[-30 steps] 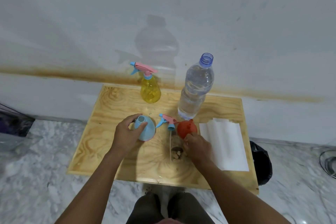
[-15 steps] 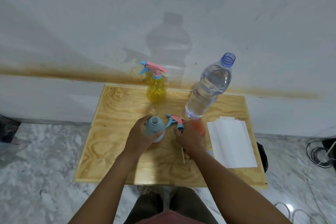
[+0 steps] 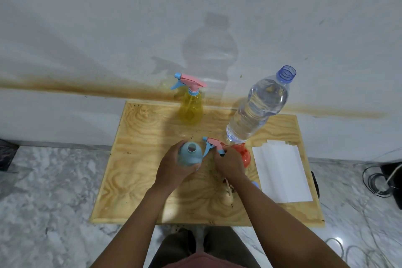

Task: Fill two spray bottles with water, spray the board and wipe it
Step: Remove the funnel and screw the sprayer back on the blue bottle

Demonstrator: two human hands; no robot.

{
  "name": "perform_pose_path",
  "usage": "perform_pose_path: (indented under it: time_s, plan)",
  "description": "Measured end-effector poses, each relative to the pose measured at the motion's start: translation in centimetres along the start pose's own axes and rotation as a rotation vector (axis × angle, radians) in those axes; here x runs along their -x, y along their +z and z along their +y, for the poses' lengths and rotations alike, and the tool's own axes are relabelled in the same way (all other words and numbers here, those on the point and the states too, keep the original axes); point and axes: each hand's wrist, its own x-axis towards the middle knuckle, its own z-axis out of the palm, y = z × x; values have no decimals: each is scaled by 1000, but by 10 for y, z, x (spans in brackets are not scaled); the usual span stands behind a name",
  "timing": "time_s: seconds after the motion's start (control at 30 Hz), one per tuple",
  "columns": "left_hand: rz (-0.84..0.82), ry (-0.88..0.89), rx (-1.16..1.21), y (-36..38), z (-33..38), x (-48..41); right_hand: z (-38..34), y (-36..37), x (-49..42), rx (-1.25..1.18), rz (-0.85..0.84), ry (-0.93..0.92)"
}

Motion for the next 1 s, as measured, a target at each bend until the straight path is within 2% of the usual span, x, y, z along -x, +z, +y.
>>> perform_pose_path:
  time_s: [0.3,0.57,0.83,1.0]
  plan:
    - [12,11,11,5,-3,3,-36,-44,33,-336,82,-212]
    - [16,17,-9,-4,13,2,-108,-96,62,-633,162,-582]
    - [79,170,-86,-26,40,10,-139,-107,79,-766,159,-683]
    - [58,129,32,-38,57,13,-148,-106,82,-762,95,-637]
